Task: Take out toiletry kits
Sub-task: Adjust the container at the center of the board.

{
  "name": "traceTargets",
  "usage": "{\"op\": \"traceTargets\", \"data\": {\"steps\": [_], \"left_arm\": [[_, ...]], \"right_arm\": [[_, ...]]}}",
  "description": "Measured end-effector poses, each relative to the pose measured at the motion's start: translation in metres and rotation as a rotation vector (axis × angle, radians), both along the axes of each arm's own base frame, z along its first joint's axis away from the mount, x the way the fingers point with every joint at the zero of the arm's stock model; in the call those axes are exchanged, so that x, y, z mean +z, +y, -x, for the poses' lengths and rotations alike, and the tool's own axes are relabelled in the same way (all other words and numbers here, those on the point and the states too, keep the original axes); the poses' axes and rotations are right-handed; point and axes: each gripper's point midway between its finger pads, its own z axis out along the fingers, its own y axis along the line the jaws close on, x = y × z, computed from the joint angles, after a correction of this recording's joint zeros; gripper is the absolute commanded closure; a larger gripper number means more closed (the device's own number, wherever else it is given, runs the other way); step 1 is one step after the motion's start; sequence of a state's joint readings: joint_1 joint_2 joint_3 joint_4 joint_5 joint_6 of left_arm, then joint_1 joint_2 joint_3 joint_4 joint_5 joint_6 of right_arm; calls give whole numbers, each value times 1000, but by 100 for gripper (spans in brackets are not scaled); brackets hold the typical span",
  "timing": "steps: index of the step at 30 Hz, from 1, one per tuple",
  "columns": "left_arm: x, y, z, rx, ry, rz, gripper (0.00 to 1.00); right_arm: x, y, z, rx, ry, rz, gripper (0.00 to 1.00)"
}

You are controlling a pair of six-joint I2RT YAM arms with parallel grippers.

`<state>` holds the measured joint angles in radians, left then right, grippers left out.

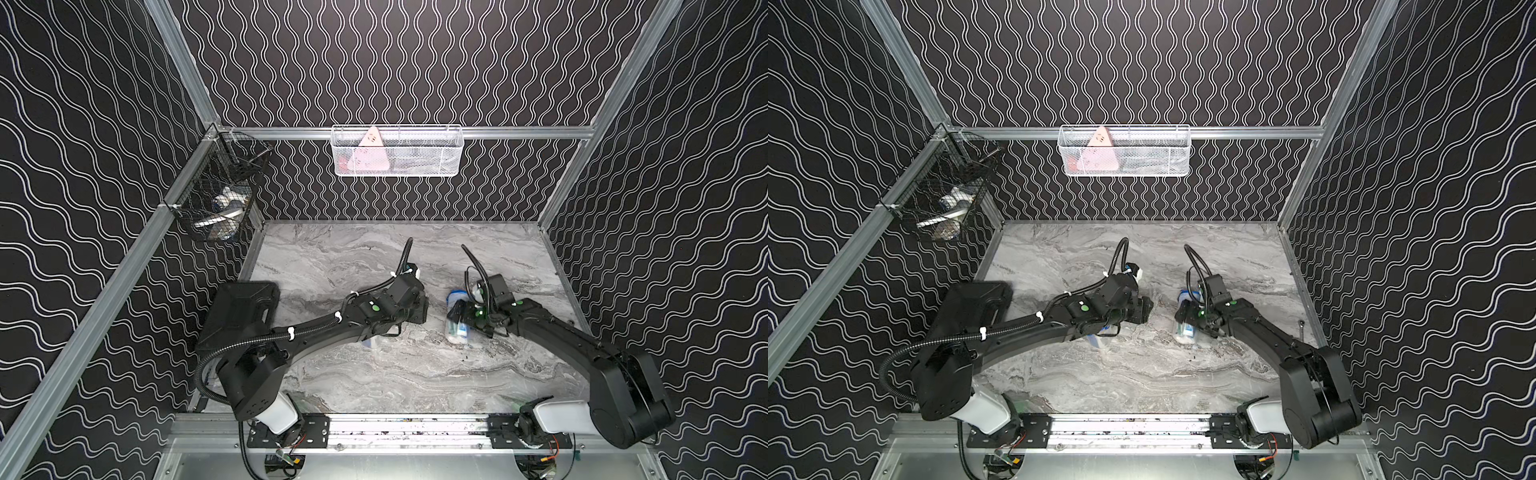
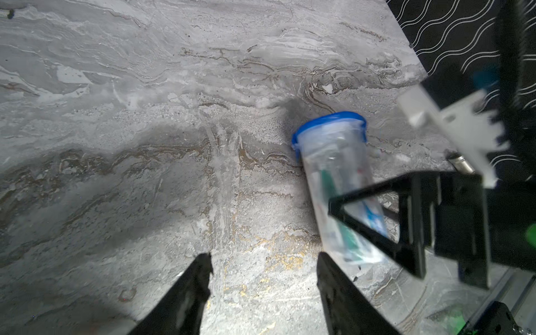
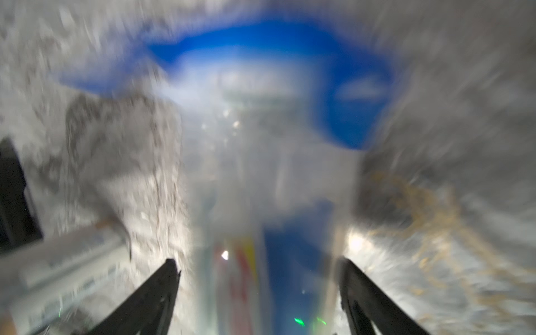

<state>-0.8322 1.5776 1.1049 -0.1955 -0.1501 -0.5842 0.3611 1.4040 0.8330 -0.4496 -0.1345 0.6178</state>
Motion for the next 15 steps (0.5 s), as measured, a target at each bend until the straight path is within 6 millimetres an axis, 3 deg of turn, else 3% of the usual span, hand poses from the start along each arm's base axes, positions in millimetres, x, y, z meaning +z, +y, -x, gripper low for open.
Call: {"op": "traceTargets", "data": {"steps": [3,6,9,11,13,15], "left_arm": [[-2,1,1,2,4,-1,38],[-4,3,1,7,9,0,38],[1,7,0,20,4,11,38],[7,13,-3,44,-7,22,38],[14,21,-6,70,-16,35,37],[19,26,-6,90,-22,48,37]], "right_arm": [[2,-18,-6,-68,52,142,5],[14,-25,4,-63,63,256,0],[33,-16,4,-26,42,320,0],[44,2,-3,17,23,366,0],[45,11,-10,35,26,422,0],[36,5,-14,11,60,504,0]]}}
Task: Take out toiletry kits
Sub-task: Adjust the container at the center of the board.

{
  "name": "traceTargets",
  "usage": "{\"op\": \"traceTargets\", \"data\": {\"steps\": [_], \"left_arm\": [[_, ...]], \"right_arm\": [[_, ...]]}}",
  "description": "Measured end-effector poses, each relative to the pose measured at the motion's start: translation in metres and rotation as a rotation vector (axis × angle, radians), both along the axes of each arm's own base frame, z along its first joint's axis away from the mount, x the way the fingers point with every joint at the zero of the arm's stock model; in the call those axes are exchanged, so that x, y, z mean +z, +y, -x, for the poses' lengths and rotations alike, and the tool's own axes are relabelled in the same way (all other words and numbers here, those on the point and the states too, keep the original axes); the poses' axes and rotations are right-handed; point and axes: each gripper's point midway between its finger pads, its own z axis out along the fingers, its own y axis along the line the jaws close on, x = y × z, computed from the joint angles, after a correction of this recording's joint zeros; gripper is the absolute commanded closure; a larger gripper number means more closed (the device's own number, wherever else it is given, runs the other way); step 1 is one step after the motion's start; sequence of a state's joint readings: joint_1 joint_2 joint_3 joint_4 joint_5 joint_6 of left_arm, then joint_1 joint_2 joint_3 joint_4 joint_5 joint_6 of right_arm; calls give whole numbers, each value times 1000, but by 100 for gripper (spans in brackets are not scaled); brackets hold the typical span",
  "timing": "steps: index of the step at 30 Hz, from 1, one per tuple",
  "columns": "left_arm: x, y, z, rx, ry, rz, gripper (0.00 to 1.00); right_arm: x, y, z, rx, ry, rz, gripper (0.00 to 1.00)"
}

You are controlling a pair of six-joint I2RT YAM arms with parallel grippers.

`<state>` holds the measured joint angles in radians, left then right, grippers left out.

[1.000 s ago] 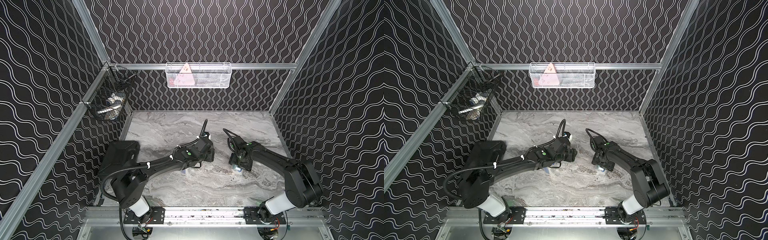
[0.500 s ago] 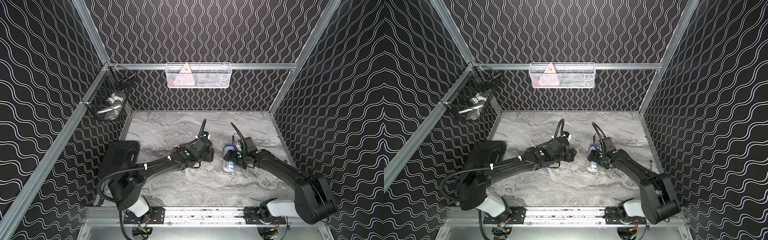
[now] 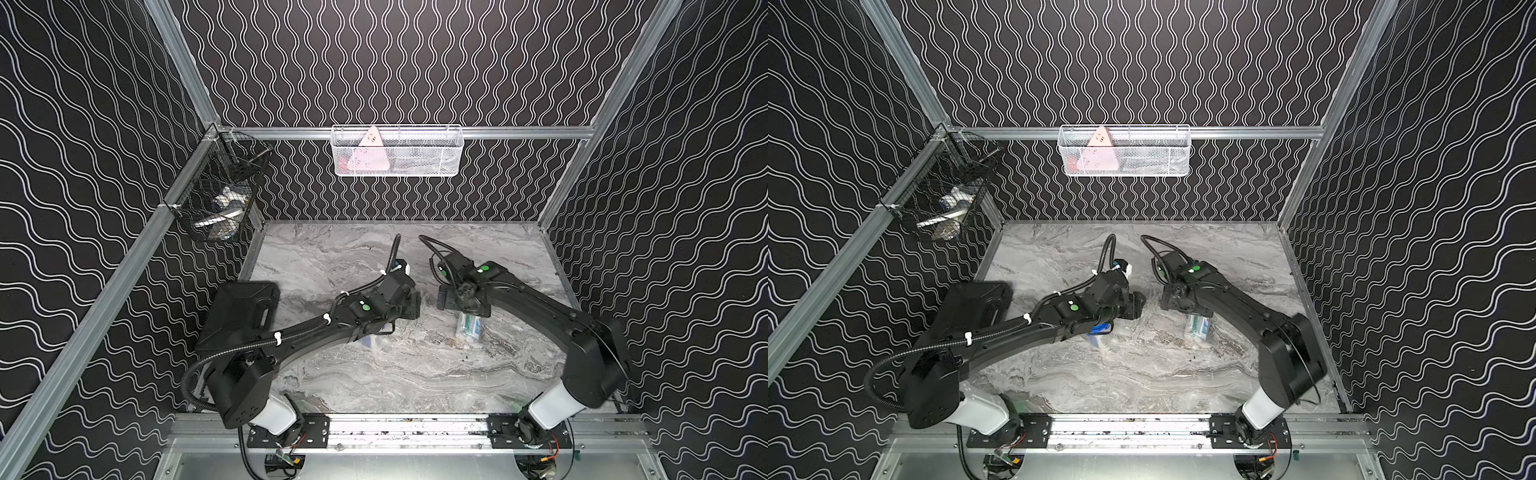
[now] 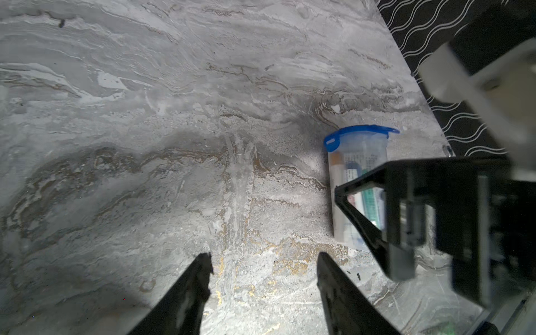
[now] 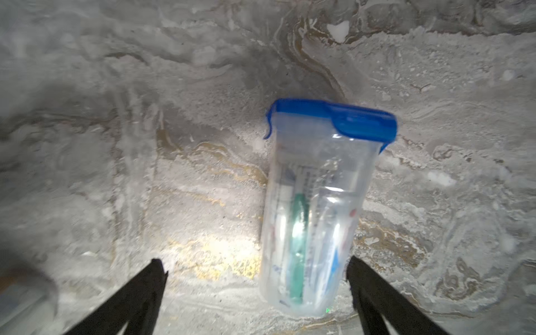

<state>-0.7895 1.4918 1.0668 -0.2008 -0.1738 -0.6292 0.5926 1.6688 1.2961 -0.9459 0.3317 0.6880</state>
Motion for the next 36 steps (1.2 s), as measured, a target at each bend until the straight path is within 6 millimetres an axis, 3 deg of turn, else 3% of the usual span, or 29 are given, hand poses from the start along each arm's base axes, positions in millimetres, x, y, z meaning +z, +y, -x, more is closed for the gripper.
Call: {"op": "traceTargets", "data": {"steps": [4,9,14,18,22,24,27,31,36], "left_arm": [[4,4,-1,13,-6,5,37],[-3,1,-1,3,10,4,37],[-22,-15,-5,-39,29,27,35],[-58,-31,-12,-66,82,1,30],[-89,-48,-23,-95,93,-22,22],[-99,-54,-23,-109,80,-34,19],[-103,-71,-20,-156,34,-26,14],[-110,-88,-10,-222,-25,-15,9],[-111,-103,-1,-286,-119,-22,7]], "right_arm": [[-9,-28,11,-61,48,132,0],[-28,-43,21,-111,79,91,1],[-58,-40,26,-132,97,-79,12],[-70,-29,24,-78,97,-136,31],[-68,-29,25,-50,64,-204,37],[-65,-27,35,-23,54,-245,41],[-58,-20,51,27,48,-314,43],[-65,-20,69,50,78,-344,47],[-70,-15,68,61,79,-368,51]]}}
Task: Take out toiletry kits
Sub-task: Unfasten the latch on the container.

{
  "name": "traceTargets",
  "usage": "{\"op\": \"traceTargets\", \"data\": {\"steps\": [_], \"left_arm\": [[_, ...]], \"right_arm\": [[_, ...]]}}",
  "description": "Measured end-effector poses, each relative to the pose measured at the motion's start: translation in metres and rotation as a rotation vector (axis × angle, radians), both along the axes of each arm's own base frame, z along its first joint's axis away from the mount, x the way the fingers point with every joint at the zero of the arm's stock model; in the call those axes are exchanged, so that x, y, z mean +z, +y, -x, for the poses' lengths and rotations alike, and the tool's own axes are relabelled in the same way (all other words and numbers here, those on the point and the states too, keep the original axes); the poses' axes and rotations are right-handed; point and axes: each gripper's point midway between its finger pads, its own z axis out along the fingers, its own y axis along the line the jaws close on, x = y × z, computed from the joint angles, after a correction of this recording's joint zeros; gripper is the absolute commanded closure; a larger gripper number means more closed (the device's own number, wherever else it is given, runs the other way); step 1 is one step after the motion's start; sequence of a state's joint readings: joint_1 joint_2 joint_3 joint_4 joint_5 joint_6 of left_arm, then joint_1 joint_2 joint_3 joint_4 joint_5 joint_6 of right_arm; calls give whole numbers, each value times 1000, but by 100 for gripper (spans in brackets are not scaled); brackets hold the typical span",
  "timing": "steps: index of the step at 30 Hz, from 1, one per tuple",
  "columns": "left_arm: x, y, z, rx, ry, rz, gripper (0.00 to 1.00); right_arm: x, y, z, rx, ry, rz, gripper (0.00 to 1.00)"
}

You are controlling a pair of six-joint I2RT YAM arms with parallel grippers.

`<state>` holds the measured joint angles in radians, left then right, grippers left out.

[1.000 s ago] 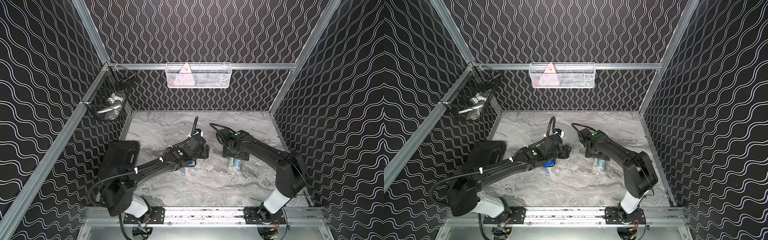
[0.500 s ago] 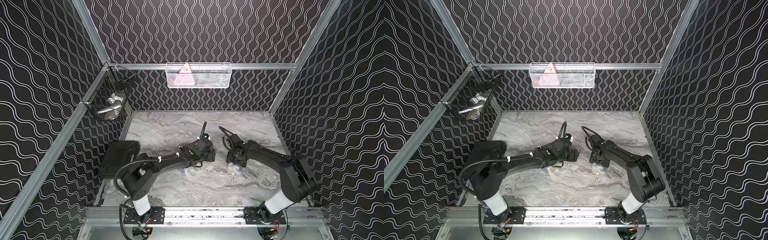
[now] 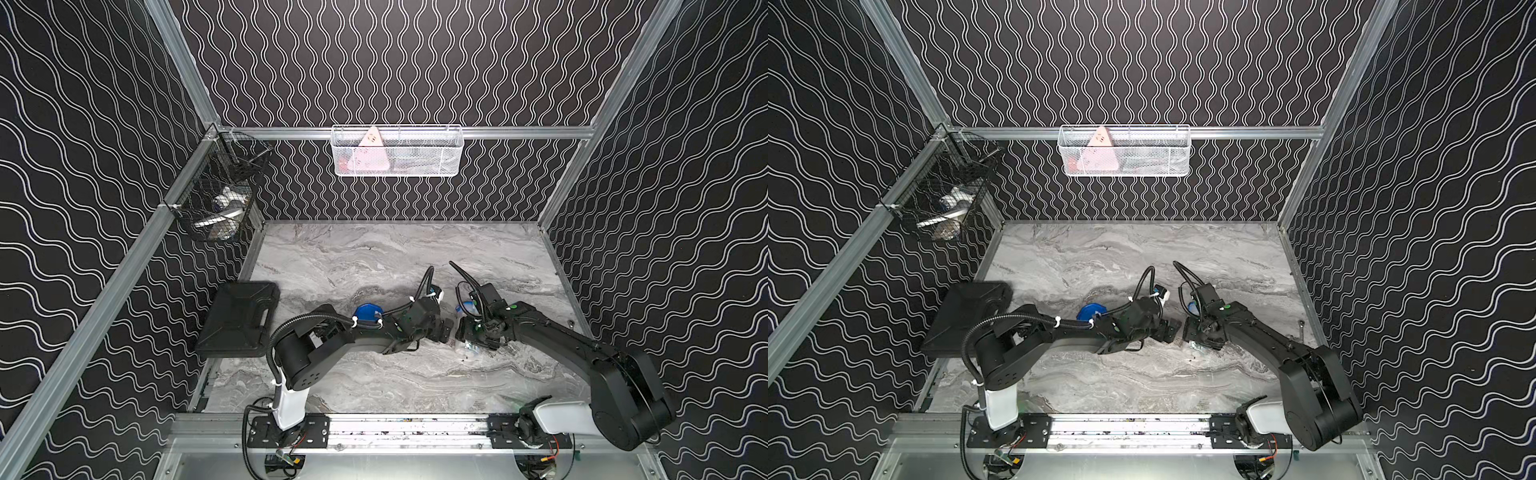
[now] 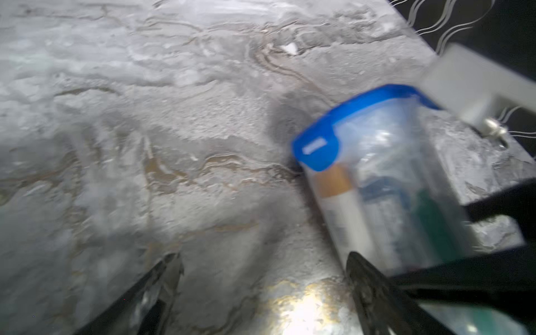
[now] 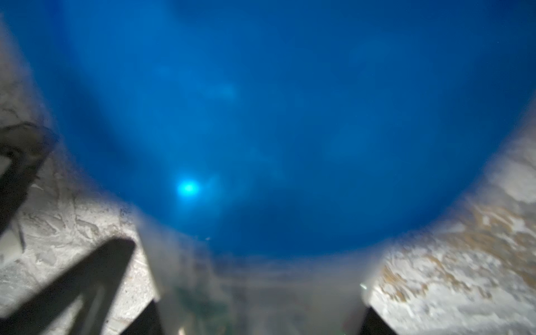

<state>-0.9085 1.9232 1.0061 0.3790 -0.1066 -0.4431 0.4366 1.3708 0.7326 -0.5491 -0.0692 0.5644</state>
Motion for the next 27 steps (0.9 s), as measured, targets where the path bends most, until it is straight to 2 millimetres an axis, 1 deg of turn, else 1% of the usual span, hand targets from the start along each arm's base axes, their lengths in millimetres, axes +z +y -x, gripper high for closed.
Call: {"op": "traceTargets", "data": {"steps": [5,7,11,14,20,23,25,27], "left_arm": [[-3,1,-4,1,-62,-1,5],[0,-3,-3,-8,-87,10,5],[6,-7,-8,7,-130,37,6],[5,-8,-16,34,-160,29,7],[5,-12,-39,100,-224,-5,11],[4,-15,-45,113,-242,-18,13],[5,-14,-52,132,-260,-34,15],[7,-15,-59,143,-269,-48,17]], "right_arm": [[0,4,-3,1,-9,-22,51],[0,5,-3,2,-10,-25,52],[0,5,-3,4,-7,-26,53],[0,6,-3,4,-8,-28,54],[0,6,-3,7,-9,-25,57],[0,5,-4,-15,-14,-9,57],[0,8,-2,-11,-13,0,58],[0,6,-4,-29,-21,7,58]]}}
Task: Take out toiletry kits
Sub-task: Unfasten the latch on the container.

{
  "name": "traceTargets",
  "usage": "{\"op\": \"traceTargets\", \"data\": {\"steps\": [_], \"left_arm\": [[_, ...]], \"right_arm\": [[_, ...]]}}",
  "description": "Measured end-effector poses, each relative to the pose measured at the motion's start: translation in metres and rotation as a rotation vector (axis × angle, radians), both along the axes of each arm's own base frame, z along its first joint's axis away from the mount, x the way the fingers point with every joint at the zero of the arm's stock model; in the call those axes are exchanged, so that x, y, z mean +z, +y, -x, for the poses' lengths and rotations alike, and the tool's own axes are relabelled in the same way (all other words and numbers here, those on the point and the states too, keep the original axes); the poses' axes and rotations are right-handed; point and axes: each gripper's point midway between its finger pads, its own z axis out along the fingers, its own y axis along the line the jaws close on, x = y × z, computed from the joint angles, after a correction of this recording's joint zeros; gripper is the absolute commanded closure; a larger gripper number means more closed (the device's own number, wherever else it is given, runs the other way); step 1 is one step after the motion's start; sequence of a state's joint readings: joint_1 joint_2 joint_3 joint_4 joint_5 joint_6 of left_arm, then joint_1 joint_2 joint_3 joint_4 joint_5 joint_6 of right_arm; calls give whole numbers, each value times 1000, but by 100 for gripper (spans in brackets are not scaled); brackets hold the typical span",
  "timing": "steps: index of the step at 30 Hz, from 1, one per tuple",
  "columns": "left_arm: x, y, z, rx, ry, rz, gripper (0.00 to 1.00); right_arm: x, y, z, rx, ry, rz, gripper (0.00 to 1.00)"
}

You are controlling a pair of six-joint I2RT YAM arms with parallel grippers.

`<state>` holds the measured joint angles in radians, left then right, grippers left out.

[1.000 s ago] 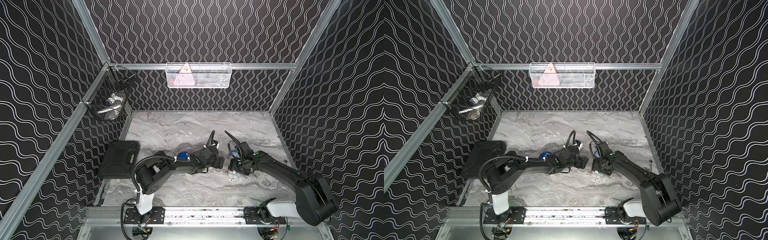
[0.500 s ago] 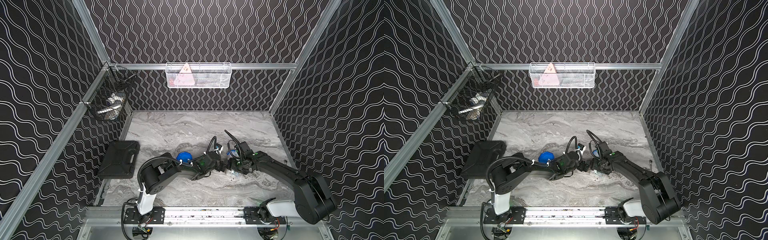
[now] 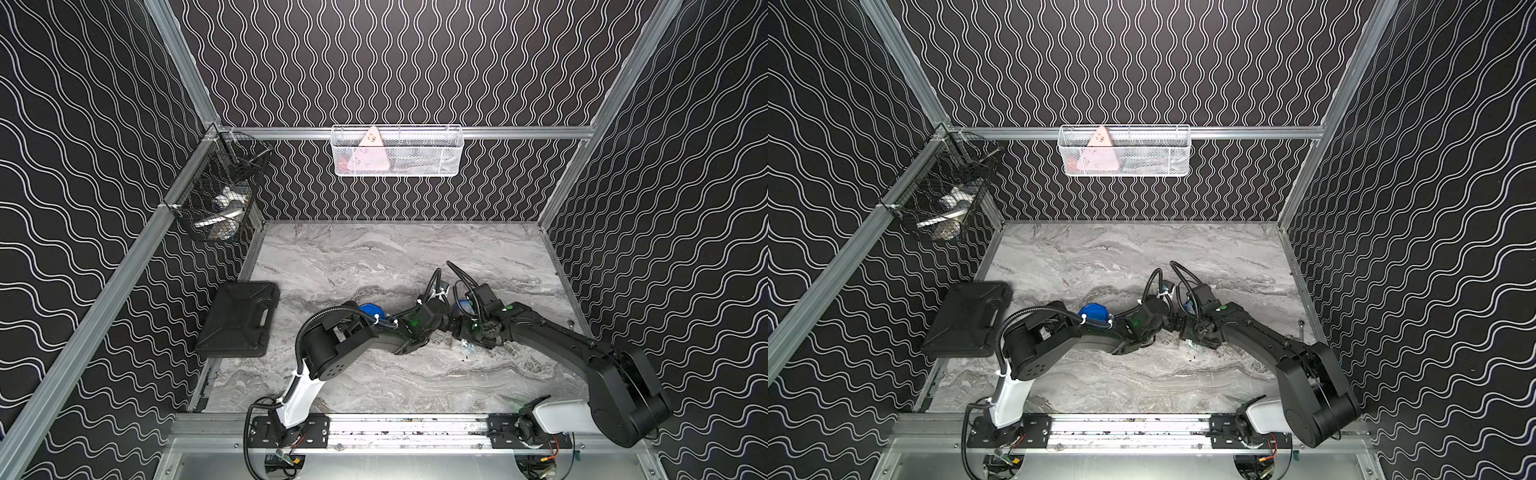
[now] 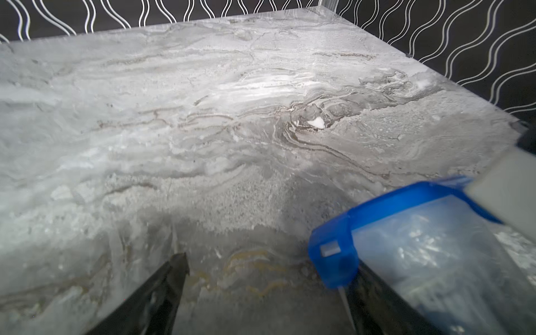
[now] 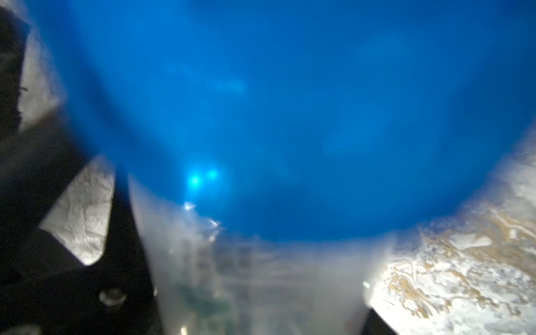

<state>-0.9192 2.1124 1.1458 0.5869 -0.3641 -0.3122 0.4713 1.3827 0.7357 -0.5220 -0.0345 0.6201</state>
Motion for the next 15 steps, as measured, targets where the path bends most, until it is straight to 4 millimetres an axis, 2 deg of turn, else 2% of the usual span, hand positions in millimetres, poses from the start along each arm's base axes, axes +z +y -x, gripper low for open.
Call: {"op": "traceTargets", "data": {"steps": [7,15], "left_arm": [[-5,14,-18,8,72,41,21],[2,25,-22,24,159,62,19]], "right_arm": [[4,6,-15,-8,-60,-22,58],[9,14,-22,4,-95,-54,59]]}}
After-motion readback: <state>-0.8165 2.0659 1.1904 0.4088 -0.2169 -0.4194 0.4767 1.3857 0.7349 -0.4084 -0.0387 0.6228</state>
